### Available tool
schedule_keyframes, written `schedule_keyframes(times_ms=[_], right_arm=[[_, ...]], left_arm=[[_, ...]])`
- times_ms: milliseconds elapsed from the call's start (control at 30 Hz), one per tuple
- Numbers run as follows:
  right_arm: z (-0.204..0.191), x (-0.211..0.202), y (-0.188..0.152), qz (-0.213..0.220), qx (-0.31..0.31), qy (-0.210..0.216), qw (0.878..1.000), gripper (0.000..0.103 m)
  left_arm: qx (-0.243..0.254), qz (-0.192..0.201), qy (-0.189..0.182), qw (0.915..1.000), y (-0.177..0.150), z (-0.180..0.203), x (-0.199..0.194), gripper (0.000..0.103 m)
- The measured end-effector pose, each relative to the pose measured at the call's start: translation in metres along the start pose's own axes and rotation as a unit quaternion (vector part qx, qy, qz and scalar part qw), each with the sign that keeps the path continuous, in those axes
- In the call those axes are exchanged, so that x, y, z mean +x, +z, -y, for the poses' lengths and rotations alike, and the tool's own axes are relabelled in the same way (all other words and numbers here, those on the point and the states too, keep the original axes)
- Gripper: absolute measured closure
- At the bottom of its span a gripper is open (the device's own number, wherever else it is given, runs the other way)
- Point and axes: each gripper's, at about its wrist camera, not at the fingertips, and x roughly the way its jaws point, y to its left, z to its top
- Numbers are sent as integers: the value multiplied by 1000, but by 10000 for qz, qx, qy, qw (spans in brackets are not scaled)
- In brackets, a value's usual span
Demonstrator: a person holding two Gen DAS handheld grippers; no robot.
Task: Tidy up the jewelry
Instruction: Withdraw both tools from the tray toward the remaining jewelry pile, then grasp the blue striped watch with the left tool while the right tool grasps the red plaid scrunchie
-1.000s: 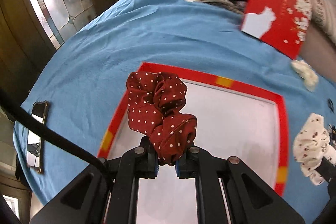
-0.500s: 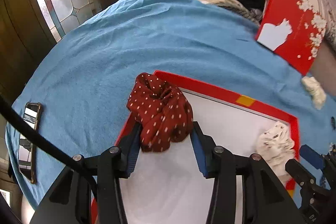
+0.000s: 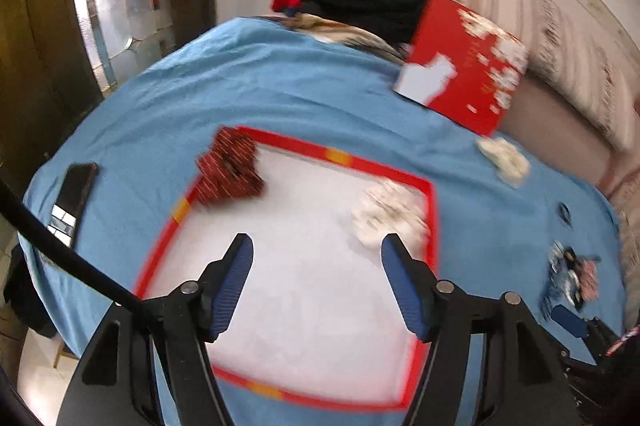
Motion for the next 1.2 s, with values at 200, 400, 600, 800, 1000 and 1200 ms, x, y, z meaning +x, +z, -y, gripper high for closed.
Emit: schedule_keyframes(times_ms=[200,400,600,800,1000,1200], right_arm=[[89,-45,-76,-98,784,-540,9954,37],[161,-80,-121,-42,1476,-1012,9838,36],[203,-92,-138,112,1896,-1128,9753,36],[232,-83,-134,218,2160,-1080,9702,36],[257,-76,-122,353,2327,-1048,9662,36],[271,-65,-115,372,2442,-1026,9636,36]], left_arm=[[551,-419,-387,9969,-51,68,-2,37],[1112,-771,-651,9887,-88,137,9,37],[1623,-1027,-1006,9762,-107,211,29,37],[1773,-1279,-1240,9679,-98,273,74,37],[1969,-1492,-1329,9599,-84,329,127,37],[2279,-1571,-1320,9518,-87,363,152,84]])
